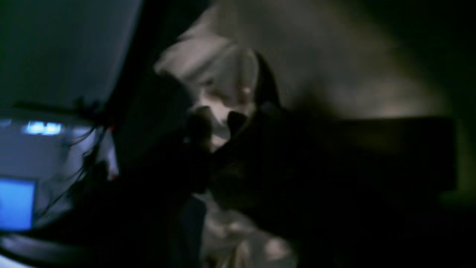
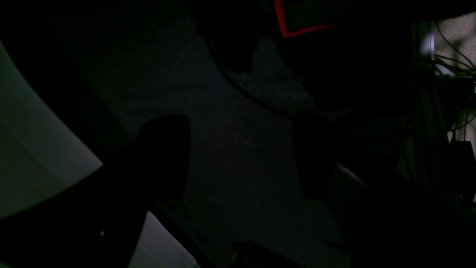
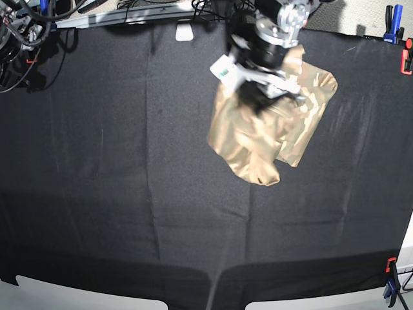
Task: Layout the t-shirt on the table in an organized manner, then fold the t-shirt properly
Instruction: 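Lower the held shirt onto the stack and press it flat, then open the left gripper and raise it off the folded shirt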
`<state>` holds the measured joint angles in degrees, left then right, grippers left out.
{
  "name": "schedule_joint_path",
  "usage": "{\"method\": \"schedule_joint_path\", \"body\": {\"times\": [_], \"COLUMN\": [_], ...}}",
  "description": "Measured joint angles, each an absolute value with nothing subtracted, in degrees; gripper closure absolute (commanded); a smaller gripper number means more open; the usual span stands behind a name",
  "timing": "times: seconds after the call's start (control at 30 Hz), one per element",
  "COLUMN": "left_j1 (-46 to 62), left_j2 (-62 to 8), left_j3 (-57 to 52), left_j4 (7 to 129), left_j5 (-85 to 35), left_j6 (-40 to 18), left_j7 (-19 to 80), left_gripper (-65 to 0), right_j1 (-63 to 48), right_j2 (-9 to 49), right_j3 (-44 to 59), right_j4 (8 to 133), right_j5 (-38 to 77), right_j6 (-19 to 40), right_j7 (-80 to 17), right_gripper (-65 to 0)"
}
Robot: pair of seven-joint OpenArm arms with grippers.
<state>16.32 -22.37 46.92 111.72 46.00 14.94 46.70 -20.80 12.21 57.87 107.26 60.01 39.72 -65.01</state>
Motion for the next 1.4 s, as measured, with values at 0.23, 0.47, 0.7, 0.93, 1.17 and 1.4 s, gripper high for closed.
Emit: {"method": "schedule_joint_path", "body": {"times": [0.23, 0.47, 0.7, 0.93, 1.17, 1.4], "left_j1": [16.32, 16.32, 16.36, 16.99, 18.39, 20.67], "left_j2": [-22.35, -23.29, -28.86, -29.08, -29.04, -29.15], "left_j3": [46.94, 46.94, 46.92, 46.94, 46.94, 46.92], "left_j4": [111.72, 111.72, 111.72, 111.72, 111.72, 114.76], "left_j5": [50.0, 55.35, 55.33, 55.35, 59.7, 68.88], "left_j6": [15.49, 18.65, 23.92, 27.2, 27.42, 32.21], "left_j7": [52.56, 62.33, 68.4, 69.04, 71.11, 77.62], "left_gripper": [0.0, 0.0, 0.0, 0.0, -30.5, -30.5], "right_j1": [-20.8, -20.8, -20.8, -20.8, -20.95, -26.44], "right_j2": [12.21, 12.21, 12.21, 12.21, 12.19, 12.19], "right_j3": [57.87, 57.87, 57.87, 57.87, 57.87, 57.87], "right_j4": [107.26, 107.26, 107.26, 107.26, 107.26, 107.9], "right_j5": [60.01, 60.01, 60.01, 60.01, 60.01, 59.94], "right_j6": [39.72, 39.72, 39.72, 39.72, 39.72, 39.72], "right_j7": [-64.99, -65.01, -65.01, -65.01, -65.01, -65.04], "right_gripper": [-41.5, -41.5, -41.5, -41.5, -41.5, -41.5]}}
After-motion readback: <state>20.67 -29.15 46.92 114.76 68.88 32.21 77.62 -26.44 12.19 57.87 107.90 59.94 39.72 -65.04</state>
